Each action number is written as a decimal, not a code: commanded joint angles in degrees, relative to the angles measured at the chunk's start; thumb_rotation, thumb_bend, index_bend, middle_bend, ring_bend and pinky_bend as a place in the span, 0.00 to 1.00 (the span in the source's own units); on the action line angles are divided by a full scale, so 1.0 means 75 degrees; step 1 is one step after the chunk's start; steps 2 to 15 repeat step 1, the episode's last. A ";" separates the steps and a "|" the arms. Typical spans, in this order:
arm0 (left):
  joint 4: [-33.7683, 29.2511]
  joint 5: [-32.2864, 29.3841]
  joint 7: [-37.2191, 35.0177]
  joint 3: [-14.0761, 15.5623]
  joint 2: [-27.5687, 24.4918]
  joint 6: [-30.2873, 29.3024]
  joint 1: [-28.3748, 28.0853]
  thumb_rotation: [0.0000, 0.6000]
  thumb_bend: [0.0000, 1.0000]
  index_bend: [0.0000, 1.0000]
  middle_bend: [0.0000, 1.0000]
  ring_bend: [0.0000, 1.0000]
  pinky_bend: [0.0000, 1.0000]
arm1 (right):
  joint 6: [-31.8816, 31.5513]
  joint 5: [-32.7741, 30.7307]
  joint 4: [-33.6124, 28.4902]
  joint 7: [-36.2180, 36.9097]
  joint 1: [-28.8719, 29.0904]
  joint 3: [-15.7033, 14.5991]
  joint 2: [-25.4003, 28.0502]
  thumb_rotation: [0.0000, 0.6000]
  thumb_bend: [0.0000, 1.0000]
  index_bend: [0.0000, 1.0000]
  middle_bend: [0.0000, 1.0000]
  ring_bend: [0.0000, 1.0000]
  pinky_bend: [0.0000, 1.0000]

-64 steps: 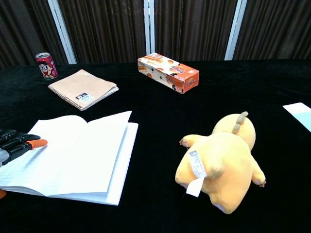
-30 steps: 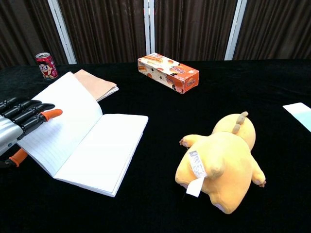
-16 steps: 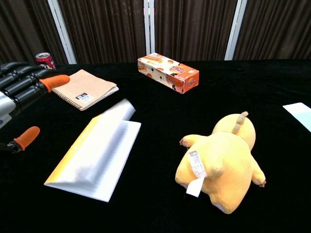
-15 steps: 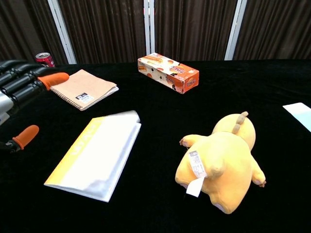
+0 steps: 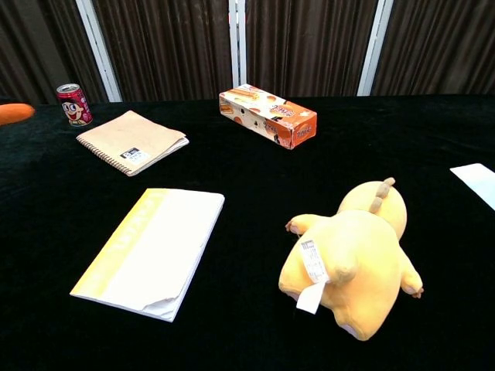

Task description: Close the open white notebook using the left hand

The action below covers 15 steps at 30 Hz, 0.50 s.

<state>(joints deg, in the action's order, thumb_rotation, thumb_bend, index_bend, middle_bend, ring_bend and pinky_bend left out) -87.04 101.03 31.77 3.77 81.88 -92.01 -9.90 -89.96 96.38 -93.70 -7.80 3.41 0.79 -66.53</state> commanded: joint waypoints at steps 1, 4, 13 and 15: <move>-0.0500 -0.0514 -0.0604 0.0094 -0.0645 -0.0179 0.0405 1.00 0.26 0.00 0.00 0.00 0.00 | -0.0021 0.0065 -0.0013 -0.0041 0.0001 -0.0021 -0.0014 1.00 0.10 0.00 0.00 0.00 0.00; -0.0500 -0.0514 -0.0604 0.0094 -0.0645 -0.0179 0.0405 1.00 0.26 0.00 0.00 0.00 0.00 | -0.0021 0.0065 -0.0013 -0.0041 0.0001 -0.0021 -0.0014 1.00 0.10 0.00 0.00 0.00 0.00; -0.0500 -0.0514 -0.0604 0.0094 -0.0645 -0.0179 0.0405 1.00 0.26 0.00 0.00 0.00 0.00 | -0.0021 0.0065 -0.0013 -0.0041 0.0001 -0.0021 -0.0014 1.00 0.10 0.00 0.00 0.00 0.00; -0.0500 -0.0514 -0.0604 0.0094 -0.0645 -0.0179 0.0405 1.00 0.26 0.00 0.00 0.00 0.00 | -0.0021 0.0065 -0.0013 -0.0041 0.0001 -0.0021 -0.0014 1.00 0.10 0.00 0.00 0.00 0.00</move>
